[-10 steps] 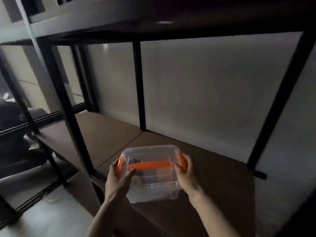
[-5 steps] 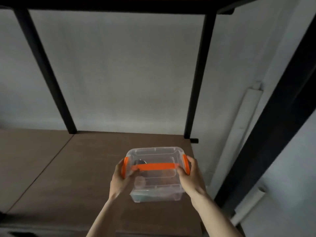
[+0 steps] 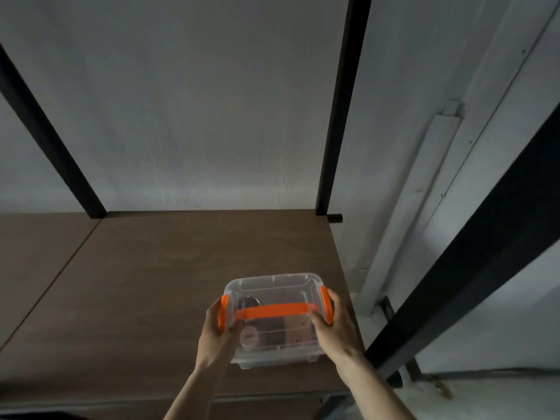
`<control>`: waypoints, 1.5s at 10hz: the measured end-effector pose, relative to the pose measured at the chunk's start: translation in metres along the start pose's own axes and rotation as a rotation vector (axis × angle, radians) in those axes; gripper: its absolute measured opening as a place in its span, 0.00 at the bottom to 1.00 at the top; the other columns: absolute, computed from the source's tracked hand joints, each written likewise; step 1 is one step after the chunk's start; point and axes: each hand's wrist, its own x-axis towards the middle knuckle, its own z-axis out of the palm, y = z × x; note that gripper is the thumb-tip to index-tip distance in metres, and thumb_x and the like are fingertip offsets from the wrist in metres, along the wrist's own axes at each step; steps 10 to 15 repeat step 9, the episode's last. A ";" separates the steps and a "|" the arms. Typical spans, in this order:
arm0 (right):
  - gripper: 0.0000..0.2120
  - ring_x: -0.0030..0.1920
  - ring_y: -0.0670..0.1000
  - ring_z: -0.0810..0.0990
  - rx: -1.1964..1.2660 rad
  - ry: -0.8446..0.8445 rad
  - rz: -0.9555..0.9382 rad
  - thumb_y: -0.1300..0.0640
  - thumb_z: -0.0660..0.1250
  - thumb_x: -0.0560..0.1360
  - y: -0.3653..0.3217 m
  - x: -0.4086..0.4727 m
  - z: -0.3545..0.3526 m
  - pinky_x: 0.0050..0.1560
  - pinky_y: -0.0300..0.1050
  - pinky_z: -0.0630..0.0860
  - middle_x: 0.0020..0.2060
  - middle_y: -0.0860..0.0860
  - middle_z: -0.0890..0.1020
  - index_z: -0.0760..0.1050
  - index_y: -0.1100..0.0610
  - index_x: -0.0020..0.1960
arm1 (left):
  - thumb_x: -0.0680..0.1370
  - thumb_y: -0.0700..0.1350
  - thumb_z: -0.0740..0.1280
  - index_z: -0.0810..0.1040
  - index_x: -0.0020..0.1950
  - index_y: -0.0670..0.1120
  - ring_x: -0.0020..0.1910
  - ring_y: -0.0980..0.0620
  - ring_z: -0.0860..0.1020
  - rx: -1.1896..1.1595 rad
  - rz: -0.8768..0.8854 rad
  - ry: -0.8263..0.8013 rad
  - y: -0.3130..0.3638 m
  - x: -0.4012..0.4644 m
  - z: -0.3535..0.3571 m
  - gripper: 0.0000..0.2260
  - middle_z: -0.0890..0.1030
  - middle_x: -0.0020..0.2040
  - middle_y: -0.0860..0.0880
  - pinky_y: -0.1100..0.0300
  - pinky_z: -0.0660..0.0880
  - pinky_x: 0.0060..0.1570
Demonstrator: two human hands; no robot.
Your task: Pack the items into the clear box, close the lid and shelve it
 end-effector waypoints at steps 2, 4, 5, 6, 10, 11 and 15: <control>0.30 0.65 0.56 0.76 -0.008 -0.001 0.044 0.47 0.64 0.79 0.016 0.008 0.012 0.62 0.57 0.75 0.71 0.52 0.71 0.55 0.47 0.77 | 0.67 0.55 0.70 0.70 0.68 0.61 0.48 0.50 0.84 0.058 -0.016 -0.009 -0.018 0.012 0.006 0.28 0.83 0.54 0.53 0.45 0.83 0.47; 0.32 0.58 0.51 0.77 -0.054 0.003 -0.006 0.44 0.63 0.79 0.024 0.011 0.016 0.55 0.50 0.78 0.69 0.53 0.72 0.53 0.47 0.77 | 0.70 0.59 0.70 0.70 0.67 0.62 0.45 0.50 0.85 0.145 0.011 -0.018 -0.022 0.018 0.006 0.26 0.85 0.52 0.52 0.46 0.83 0.43; 0.35 0.68 0.55 0.75 -0.240 0.053 -0.032 0.40 0.61 0.79 0.025 0.008 0.015 0.63 0.54 0.77 0.73 0.52 0.69 0.50 0.48 0.80 | 0.73 0.54 0.71 0.68 0.69 0.63 0.44 0.48 0.85 0.197 0.014 -0.025 -0.022 0.013 0.005 0.26 0.85 0.53 0.50 0.47 0.83 0.42; 0.33 0.66 0.50 0.75 -0.418 0.124 -0.138 0.38 0.58 0.79 0.024 -0.006 0.009 0.61 0.47 0.78 0.70 0.50 0.71 0.51 0.46 0.79 | 0.75 0.53 0.70 0.62 0.74 0.61 0.53 0.44 0.82 0.349 0.089 0.017 -0.014 -0.006 0.003 0.30 0.81 0.60 0.49 0.51 0.77 0.45; 0.26 0.66 0.48 0.74 -0.765 0.080 -0.392 0.43 0.59 0.79 0.025 -0.067 -0.004 0.61 0.42 0.77 0.67 0.47 0.71 0.61 0.46 0.75 | 0.74 0.65 0.62 0.62 0.77 0.60 0.61 0.48 0.77 0.787 0.509 0.064 -0.015 -0.062 -0.021 0.32 0.77 0.65 0.53 0.53 0.75 0.56; 0.26 0.66 0.48 0.74 -0.765 0.080 -0.392 0.43 0.59 0.79 0.025 -0.067 -0.004 0.61 0.42 0.77 0.67 0.47 0.71 0.61 0.46 0.75 | 0.74 0.65 0.62 0.62 0.77 0.60 0.61 0.48 0.77 0.787 0.509 0.064 -0.015 -0.062 -0.021 0.32 0.77 0.65 0.53 0.53 0.75 0.56; 0.26 0.66 0.48 0.74 -0.765 0.080 -0.392 0.43 0.59 0.79 0.025 -0.067 -0.004 0.61 0.42 0.77 0.67 0.47 0.71 0.61 0.46 0.75 | 0.74 0.65 0.62 0.62 0.77 0.60 0.61 0.48 0.77 0.787 0.509 0.064 -0.015 -0.062 -0.021 0.32 0.77 0.65 0.53 0.53 0.75 0.56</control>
